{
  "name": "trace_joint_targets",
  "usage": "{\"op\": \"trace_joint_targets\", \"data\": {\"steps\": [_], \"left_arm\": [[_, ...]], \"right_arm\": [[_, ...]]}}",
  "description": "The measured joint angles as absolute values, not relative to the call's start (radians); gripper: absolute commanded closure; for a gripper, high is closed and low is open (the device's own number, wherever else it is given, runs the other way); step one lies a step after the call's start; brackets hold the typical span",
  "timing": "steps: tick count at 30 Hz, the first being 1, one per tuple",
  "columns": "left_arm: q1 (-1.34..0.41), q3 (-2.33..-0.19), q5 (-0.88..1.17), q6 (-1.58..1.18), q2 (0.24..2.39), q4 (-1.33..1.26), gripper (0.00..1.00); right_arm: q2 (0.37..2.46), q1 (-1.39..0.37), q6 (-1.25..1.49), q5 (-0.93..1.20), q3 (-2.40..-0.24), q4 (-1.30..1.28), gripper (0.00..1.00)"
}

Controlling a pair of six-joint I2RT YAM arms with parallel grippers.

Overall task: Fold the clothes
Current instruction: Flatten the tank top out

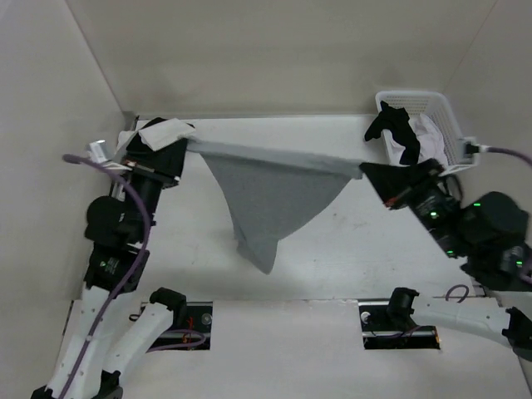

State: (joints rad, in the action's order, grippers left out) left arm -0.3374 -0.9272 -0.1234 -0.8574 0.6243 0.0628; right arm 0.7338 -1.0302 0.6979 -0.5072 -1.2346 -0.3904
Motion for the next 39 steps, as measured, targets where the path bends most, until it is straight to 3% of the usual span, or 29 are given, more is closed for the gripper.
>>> {"op": "trace_joint_targets", "data": {"steps": [7, 14, 17, 21, 26, 33, 39], "left_arm": [[-0.347, -1.327, -0.121, -0.867, 0.651, 0.049, 0.97], [-0.341, -1.343, -0.128, -0.857, 0.664, 0.011, 0.96], [-0.3, -1.252, -0.148, -0.852, 0.734, 0.003, 0.97], [-0.241, -1.142, -0.177, -0.853, 0.938, -0.006, 0.97], [-0.203, -1.148, -0.214, -0.846, 1.243, 0.02, 0.97], [-0.134, -1.54, -0.166, -0.841, 1.547, 0.051, 0.97], [-0.069, -1.763, -0.111, -0.838, 1.538, 0.038, 0.97]], "right_arm": [[0.825, -1.325, 0.427, -0.664, -1.72, -0.41, 1.0], [0.898, -1.366, 0.273, -0.753, -1.748, -0.373, 1.0], [0.93, -1.206, 0.265, -0.718, -1.676, -0.369, 1.0], [1.023, -0.817, 0.341, -0.489, -1.596, -0.369, 1.0], [1.321, -0.453, 0.463, -0.16, -1.671, -0.344, 1.0], [1.801, -0.305, 0.547, 0.043, -2.193, -0.475, 1.0], [1.852, -0.287, 0.573, 0.1, -2.534, -0.554, 1.0]]}}
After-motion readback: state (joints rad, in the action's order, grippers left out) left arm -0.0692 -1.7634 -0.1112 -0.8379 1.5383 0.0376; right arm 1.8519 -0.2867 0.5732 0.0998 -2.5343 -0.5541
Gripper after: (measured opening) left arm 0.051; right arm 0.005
